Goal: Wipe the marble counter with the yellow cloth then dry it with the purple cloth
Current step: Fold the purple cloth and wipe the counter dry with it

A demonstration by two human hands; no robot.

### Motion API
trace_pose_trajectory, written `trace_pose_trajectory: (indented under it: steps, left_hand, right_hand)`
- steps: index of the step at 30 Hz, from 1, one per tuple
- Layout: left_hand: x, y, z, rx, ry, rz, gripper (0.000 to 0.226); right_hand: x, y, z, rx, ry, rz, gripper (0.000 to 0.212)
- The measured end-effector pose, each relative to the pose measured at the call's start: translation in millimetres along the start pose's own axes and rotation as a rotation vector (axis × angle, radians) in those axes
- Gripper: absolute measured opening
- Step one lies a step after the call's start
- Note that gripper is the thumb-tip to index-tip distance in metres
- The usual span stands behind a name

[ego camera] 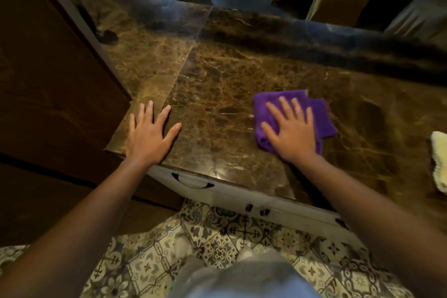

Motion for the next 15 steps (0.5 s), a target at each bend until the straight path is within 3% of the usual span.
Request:
trace_pose_trajectory:
  steps: [3,5,11,15]
  left_hand:
    - [-0.4,1.3,0.3,0.003,-0.017,0.004,0.078]
    - [0.3,1.4,0.5,0.001,-0.020,0.005,0.077]
    - [-0.8,-0.2,-0.5,-0.017,0.021,0.005,0.077]
    - [-5.4,-12.9,2.6,0.025,0.038,0.036,0.075]
  right_hand:
    - [2.7,-44.5,48.1,0.246,0.080,-0.013,0.069]
    - [5.0,-36.2,62.8,0.321,0.106,-0.002,0.072]
    - [-1.8,67.5,-6.3,-0.018,0.053,0.041,0.070]
    - [-1.6,56.8,-90.4,-0.152,-0.006,0.038,0.065]
Point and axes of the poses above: each hand's wrist, its own z-axis towards the middle knuckle, its own x-axis out of the palm, y = z × x, the point moved 10 cm from there along z, towards the middle knuckle, and after that the axes turned 8 degrees about -z, right-handed, at the moved point
